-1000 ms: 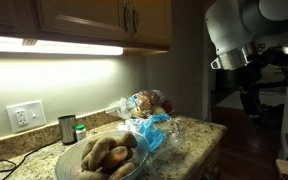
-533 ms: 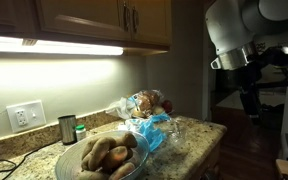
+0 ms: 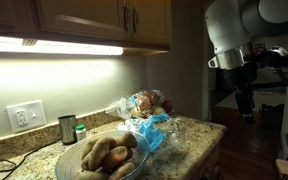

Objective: Remove a potatoe from the bag and put it in the bowl

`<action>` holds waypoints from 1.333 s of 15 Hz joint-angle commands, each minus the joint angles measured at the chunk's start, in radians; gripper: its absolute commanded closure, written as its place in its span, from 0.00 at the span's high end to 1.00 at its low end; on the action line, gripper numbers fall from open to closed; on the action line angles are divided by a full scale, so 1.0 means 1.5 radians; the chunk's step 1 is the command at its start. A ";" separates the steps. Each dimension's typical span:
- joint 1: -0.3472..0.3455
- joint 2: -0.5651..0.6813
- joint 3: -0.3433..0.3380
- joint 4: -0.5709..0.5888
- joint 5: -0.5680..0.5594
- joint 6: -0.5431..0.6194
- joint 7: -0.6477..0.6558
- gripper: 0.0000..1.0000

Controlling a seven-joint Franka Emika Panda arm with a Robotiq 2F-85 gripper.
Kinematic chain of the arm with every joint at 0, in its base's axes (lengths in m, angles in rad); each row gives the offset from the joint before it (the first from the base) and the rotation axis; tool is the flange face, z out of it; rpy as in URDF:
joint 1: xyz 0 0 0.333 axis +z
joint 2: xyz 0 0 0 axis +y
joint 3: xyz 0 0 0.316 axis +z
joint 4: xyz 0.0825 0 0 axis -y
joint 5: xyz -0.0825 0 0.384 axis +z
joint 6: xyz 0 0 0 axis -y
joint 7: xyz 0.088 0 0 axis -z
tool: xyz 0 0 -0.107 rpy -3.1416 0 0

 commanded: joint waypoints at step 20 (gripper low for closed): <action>-0.052 0.022 0.003 -0.019 -0.120 0.333 0.041 1.00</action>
